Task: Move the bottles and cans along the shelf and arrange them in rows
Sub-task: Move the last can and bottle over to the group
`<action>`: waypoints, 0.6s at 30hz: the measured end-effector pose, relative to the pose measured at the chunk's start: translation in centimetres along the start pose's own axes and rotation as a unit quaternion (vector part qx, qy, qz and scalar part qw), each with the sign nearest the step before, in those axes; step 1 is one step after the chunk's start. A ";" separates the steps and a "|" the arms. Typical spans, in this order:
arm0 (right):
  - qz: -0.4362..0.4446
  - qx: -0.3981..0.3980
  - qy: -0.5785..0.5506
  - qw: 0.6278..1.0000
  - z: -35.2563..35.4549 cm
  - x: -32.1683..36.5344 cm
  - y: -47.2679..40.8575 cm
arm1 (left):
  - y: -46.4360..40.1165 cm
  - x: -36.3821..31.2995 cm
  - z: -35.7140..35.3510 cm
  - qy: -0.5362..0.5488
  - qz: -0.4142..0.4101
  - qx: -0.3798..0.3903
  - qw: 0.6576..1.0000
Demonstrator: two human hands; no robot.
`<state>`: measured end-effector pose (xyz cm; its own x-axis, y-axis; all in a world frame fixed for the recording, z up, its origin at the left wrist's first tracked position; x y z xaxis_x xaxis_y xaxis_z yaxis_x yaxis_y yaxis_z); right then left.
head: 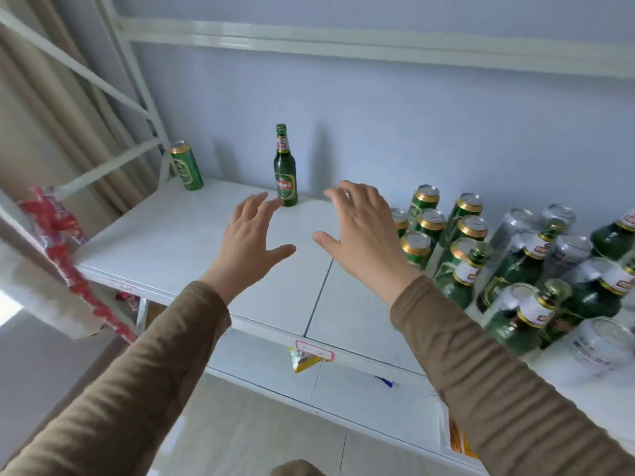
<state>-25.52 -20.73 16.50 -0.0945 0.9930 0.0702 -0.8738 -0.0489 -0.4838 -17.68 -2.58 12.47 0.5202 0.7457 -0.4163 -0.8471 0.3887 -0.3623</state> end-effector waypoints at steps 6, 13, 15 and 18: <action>0.009 0.078 -0.016 0.997 -8.5 8.7 -6.8 | -2.7 12.3 3.1 -0.035 0.035 0.062 0.997; -0.017 0.121 -0.037 0.992 -15.5 12.8 -13.1 | -7.0 22.1 3.4 -0.049 0.057 0.098 0.992; -0.024 0.127 -0.045 0.991 -17.4 13.0 -15.1 | -8.5 24.3 2.8 -0.044 0.067 0.107 0.991; -0.028 0.142 -0.047 0.988 -20.4 12.6 -18.1 | -11.1 27.4 1.6 -0.045 0.088 0.122 0.988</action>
<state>-1.10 -5.18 8.32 -0.0751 0.9815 0.1760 -0.9761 -0.0362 -0.2144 5.78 14.39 6.41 0.3604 0.8545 -0.3742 -0.9301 0.3598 -0.0742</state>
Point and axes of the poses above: each hand's wrist, its own y-axis away from the middle knuckle, its own z-axis out of the back of the hand, x = y × z, the point moved 4 cm from there along -y, towards the middle knuckle, and after that the axes turned 4 degrees about z, right-handed, at the moved point
